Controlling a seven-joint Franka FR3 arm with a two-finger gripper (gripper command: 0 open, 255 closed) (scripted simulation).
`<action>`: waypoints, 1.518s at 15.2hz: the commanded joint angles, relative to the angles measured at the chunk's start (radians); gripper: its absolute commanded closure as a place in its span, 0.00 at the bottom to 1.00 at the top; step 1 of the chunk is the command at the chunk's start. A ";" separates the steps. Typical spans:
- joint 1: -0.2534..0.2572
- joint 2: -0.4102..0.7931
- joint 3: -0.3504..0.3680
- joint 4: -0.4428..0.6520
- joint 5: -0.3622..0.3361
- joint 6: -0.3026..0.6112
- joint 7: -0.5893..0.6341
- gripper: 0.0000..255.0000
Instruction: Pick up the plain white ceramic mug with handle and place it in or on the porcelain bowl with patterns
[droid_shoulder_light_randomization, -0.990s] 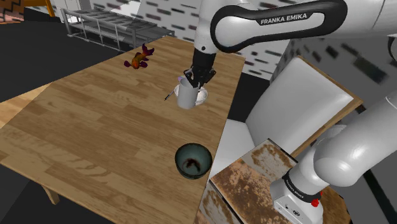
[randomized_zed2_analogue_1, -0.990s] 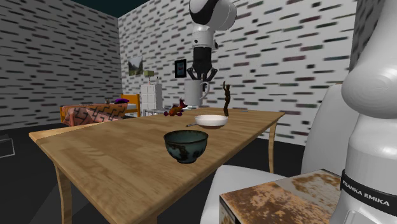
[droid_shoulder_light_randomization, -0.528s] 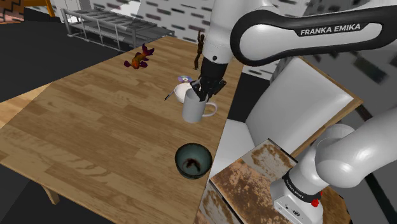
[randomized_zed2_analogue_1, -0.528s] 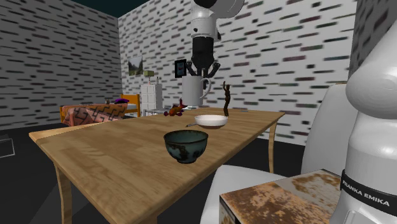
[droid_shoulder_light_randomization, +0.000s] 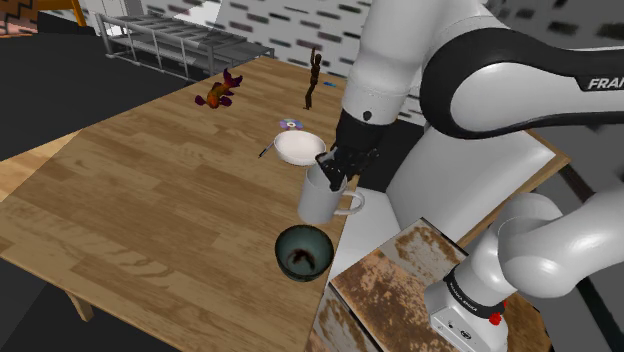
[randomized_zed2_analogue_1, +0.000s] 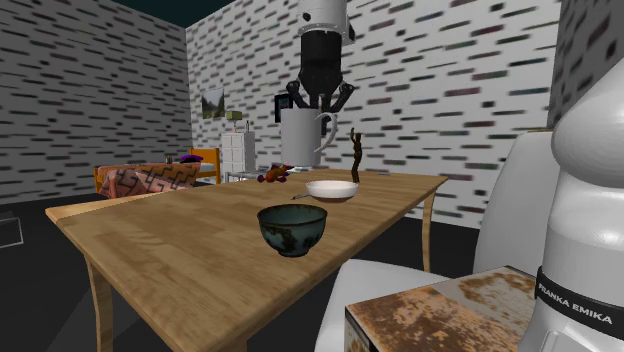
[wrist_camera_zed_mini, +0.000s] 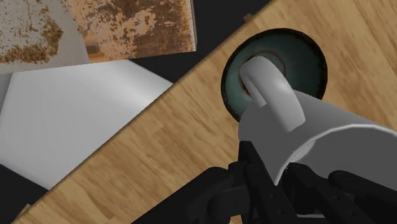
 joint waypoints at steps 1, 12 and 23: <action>0.031 -0.054 0.026 -0.019 0.030 -0.031 0.041 1.00; 0.038 -0.030 0.058 -0.148 0.047 0.122 0.046 1.00; 0.039 0.002 0.081 -0.217 0.056 0.222 0.052 1.00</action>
